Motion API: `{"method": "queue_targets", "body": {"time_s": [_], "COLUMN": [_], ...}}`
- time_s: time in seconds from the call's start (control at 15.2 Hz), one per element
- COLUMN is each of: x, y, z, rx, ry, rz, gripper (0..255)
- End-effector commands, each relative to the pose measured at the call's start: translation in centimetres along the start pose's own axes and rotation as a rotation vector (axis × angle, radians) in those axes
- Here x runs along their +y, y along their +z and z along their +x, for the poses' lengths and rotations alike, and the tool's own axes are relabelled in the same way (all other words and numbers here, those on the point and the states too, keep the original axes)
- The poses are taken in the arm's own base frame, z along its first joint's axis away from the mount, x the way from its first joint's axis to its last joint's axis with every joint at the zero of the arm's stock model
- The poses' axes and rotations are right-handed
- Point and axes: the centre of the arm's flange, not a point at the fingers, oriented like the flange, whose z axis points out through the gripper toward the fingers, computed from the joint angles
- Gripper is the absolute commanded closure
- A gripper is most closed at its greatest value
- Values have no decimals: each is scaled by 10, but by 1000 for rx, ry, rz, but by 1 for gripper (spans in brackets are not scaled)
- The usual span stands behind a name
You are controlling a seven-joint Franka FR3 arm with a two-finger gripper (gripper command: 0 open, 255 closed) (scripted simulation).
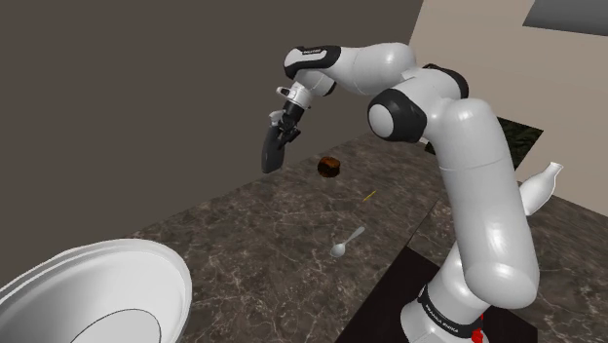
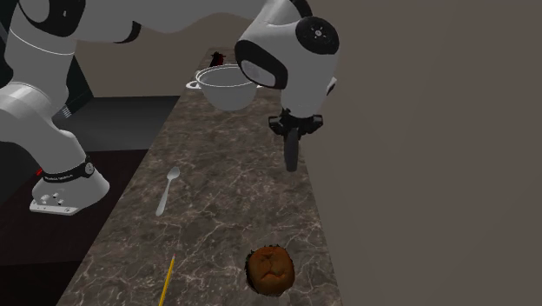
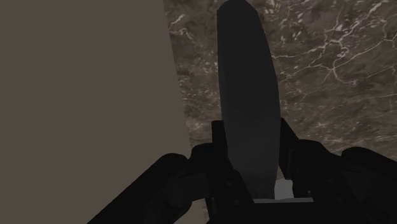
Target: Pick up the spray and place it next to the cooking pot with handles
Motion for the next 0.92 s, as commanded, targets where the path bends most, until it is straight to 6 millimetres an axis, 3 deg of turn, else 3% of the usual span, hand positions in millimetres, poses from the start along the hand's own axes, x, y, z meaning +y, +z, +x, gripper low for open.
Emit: {"method": "queue_targets", "body": {"time_s": [0.0, 0.86], "x": [0, -1], "y": [-10, -69], "z": [6, 41], "rx": [0, 0], "ry": [0, 0], "rz": [0, 0], "gripper": [255, 255]}}
